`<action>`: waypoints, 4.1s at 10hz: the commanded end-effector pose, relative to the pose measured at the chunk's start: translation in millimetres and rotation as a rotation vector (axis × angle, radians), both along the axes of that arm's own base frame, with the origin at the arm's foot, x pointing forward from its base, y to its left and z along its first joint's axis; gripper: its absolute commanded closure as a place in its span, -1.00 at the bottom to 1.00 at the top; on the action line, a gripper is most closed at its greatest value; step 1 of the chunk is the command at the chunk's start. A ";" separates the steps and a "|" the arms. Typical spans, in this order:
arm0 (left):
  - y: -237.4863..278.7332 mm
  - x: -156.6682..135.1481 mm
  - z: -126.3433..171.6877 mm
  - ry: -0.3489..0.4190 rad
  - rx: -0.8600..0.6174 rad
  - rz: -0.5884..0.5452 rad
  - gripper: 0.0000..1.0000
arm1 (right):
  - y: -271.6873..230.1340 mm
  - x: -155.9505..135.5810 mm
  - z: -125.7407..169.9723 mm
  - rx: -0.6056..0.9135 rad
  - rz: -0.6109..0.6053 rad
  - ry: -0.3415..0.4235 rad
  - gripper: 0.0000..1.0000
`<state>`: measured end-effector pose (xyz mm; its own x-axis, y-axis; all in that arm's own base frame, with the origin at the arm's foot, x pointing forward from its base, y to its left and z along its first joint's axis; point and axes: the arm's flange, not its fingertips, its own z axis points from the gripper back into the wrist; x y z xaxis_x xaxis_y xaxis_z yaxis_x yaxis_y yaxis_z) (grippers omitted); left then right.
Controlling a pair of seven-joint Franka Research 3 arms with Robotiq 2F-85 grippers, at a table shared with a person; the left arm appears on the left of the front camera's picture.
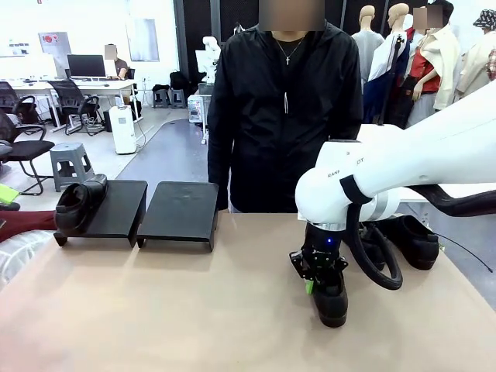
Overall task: Organize the shoes by placing them on the stand.
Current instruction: Pick up one Shoe and place it in the middle of the table.
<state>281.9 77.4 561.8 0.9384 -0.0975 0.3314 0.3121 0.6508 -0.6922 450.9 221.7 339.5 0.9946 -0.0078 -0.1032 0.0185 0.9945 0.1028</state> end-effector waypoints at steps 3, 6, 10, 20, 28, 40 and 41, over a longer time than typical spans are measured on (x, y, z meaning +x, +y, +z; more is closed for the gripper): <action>3.8 -1.9 0.6 -0.011 0.004 -0.021 -1.00 | -2.7 -10.8 22.5 -0.003 -0.064 -0.067 1.00; 3.8 -1.9 0.6 -0.011 0.004 -0.021 -1.00 | 21.9 -63.8 50.9 0.147 -0.124 0.173 1.00; 3.8 -1.9 0.6 -0.011 0.004 -0.021 -1.00 | 156.7 -109.3 35.6 0.380 0.009 0.127 1.00; 3.8 -1.9 0.6 -0.011 0.004 -0.021 -1.00 | 241.4 -56.5 0.7 0.413 0.152 0.054 1.00; 3.8 -1.9 0.6 -0.011 0.004 -0.021 -1.00 | 142.2 -65.5 73.1 0.478 0.160 0.110 -1.00; 3.8 -1.9 0.6 -0.011 0.004 -0.021 -1.00 | -335.5 -98.4 121.0 0.784 0.362 0.135 -1.00; 3.8 -1.9 0.6 -0.011 0.004 -0.021 -1.00 | -327.5 -94.3 112.5 0.720 0.382 0.023 -1.00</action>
